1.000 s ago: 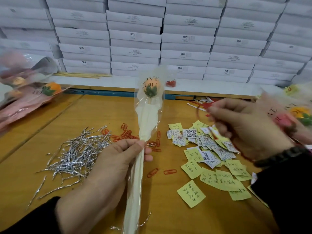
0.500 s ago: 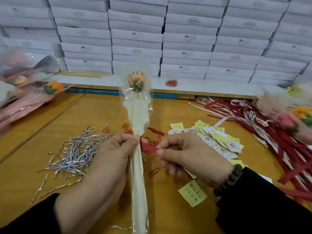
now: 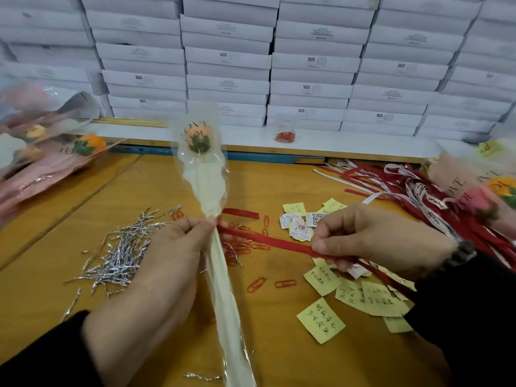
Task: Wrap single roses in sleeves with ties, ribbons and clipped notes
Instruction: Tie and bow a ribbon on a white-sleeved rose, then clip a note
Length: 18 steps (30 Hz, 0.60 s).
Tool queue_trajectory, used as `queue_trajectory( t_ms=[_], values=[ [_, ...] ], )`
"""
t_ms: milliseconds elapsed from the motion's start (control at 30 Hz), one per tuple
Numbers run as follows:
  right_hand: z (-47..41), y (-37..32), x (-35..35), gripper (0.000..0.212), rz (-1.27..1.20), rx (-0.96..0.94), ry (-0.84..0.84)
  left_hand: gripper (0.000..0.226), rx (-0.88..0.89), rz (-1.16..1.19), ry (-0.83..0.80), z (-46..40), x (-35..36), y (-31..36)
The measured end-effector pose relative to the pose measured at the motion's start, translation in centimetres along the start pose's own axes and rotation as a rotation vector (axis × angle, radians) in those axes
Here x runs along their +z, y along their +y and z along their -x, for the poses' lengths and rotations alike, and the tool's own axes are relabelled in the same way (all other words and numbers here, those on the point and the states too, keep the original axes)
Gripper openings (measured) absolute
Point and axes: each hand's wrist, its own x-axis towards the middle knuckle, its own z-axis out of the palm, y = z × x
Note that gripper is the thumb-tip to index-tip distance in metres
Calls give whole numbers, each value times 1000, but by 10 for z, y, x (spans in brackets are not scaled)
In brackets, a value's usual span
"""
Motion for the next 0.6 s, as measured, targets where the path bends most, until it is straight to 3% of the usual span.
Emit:
queue_trajectory(
  t_ms=[167, 300, 600],
  values=[
    [-13, 5, 14, 17, -358, 70, 193, 14, -37, -51, -103, 7, 2, -5],
    [-20, 1, 35, 20, -376, 14, 256, 12, -49, -13, -205, 15, 6, -3],
    [-24, -12, 68, 26, -453, -56, 152, 9, -50, 0, -272, 21, 9, -6]
  ],
)
